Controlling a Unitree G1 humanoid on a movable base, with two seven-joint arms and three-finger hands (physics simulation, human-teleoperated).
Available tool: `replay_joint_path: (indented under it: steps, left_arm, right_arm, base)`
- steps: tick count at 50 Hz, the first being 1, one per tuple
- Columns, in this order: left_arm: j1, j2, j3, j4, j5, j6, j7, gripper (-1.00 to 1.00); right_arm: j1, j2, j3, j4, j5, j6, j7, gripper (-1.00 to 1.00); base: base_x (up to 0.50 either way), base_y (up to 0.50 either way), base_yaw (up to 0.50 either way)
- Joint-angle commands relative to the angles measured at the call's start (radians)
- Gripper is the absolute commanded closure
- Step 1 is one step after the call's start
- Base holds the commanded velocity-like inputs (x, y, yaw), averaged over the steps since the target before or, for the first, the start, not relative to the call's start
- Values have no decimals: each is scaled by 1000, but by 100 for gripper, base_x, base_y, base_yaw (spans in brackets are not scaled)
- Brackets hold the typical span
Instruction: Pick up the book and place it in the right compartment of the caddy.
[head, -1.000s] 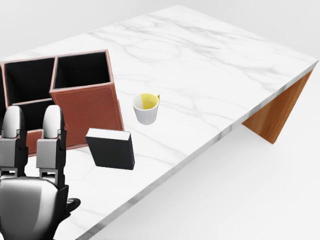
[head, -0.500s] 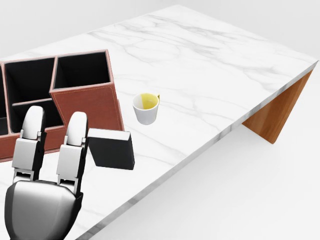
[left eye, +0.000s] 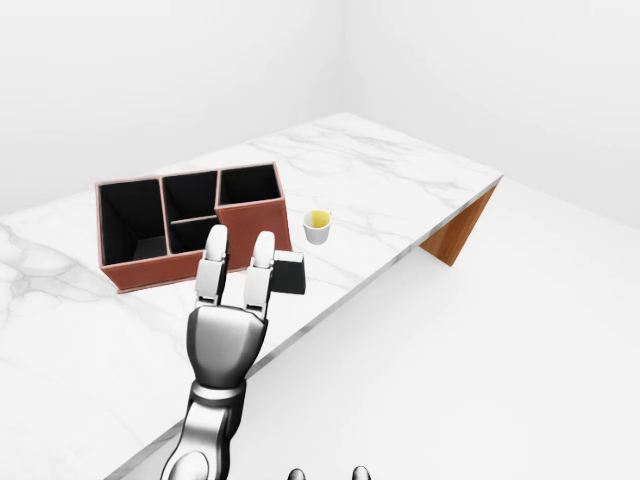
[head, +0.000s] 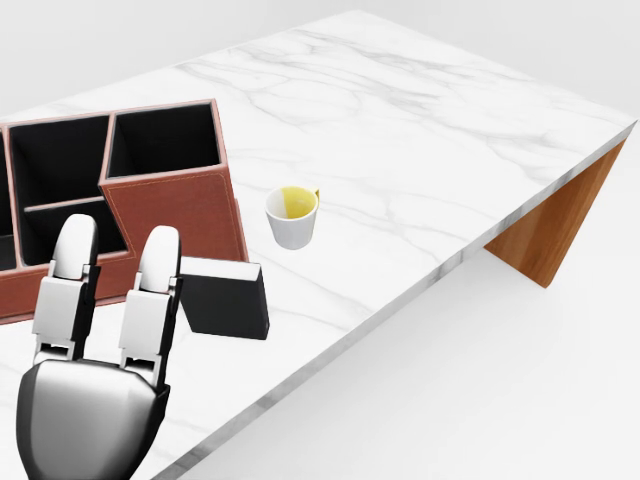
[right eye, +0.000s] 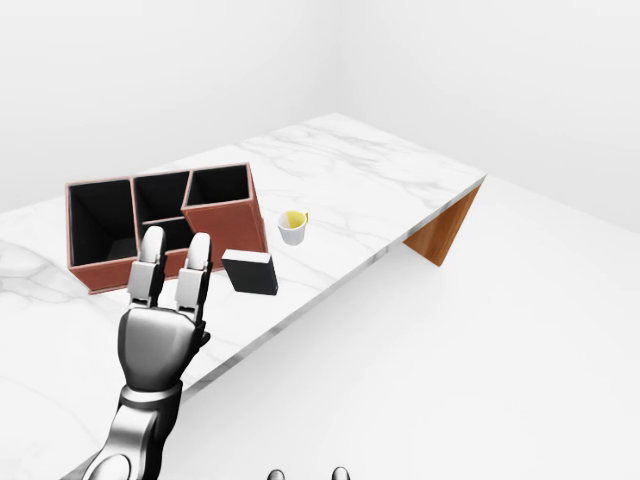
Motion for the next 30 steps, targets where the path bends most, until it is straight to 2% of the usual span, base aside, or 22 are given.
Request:
replay_joint_path:
  steps: [1,30]
  left_arm:
    - [-1,1,-1,2,0,0,0,-100]
    - [1,5,-6,3,6,0,0,-100]
  right_arm:
    - [-1,0,0,0,-2,0,0,-100]
    - [2,2,0,-5,16,0,0,-100]
  base:
    - [0,0,0]
    - [0,0,0]
